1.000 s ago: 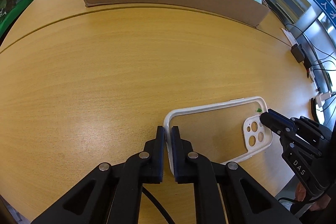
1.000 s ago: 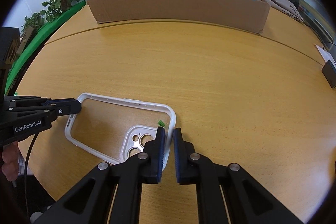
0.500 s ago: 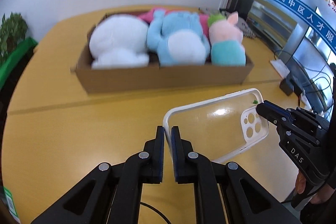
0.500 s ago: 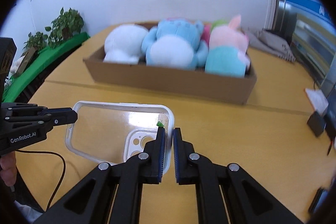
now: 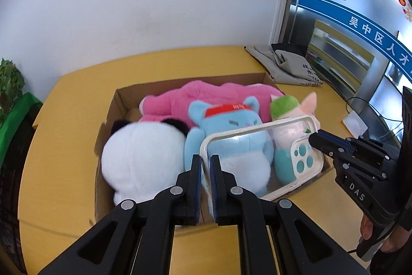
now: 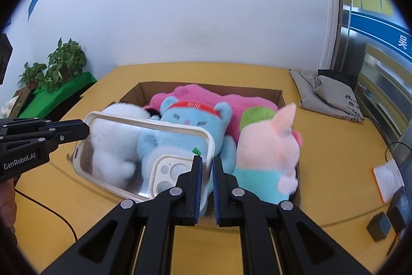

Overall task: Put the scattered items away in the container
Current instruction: 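Carry the phone case into the box and open both grippers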

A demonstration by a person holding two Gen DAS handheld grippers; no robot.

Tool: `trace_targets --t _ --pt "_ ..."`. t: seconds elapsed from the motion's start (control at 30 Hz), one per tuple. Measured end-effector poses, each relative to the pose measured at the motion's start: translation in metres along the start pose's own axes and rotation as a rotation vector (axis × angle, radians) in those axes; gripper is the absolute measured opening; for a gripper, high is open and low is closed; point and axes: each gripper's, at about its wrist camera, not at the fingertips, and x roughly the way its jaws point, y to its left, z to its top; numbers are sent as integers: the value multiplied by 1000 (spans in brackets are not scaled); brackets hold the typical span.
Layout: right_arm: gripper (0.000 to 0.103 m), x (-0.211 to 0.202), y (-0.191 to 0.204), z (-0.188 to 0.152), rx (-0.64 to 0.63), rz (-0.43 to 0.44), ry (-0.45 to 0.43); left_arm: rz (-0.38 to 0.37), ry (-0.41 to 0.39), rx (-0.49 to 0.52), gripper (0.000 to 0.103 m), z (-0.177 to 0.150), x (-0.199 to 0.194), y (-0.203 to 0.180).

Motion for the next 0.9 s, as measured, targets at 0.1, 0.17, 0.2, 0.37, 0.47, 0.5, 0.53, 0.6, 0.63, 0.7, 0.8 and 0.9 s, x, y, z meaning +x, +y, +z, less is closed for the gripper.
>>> trace_targets --t 0.1,0.17,0.2,0.37,0.47,0.5,0.53,0.6,0.63,0.7,0.8,0.9 --pt "7 26 -11 27 13 -10 1 -13 14 -7 6 27 29 7" --pt "7 44 -16 42 10 -24 6 -23 27 -19 6 45 50 12" --pt "7 53 -19 48 10 -27 14 -29 36 -25 6 52 60 14" --pt "7 112 -32 64 5 -54 102 -22 102 -33 6 77 118 21" --pt "7 146 -36 64 15 -65 159 -19 140 -42 7 84 149 26" --pt "7 154 -37 64 15 -74 169 -20 147 -52 7 86 156 28" --pt "7 159 -38 65 16 -79 176 -19 155 -63 7 87 162 30" --pt "7 167 -39 67 18 -86 187 -14 172 -65 7 88 171 29" --pt "7 168 -40 68 15 -91 188 -4 176 -62 7 87 174 28" --pt "7 170 -40 69 9 -97 193 16 176 -60 9 87 178 26" --pt "8 166 -40 69 13 -93 193 44 174 -86 24 88 176 28" --pt "35 151 -42 69 10 -98 173 74 131 -115 70 88 156 33"
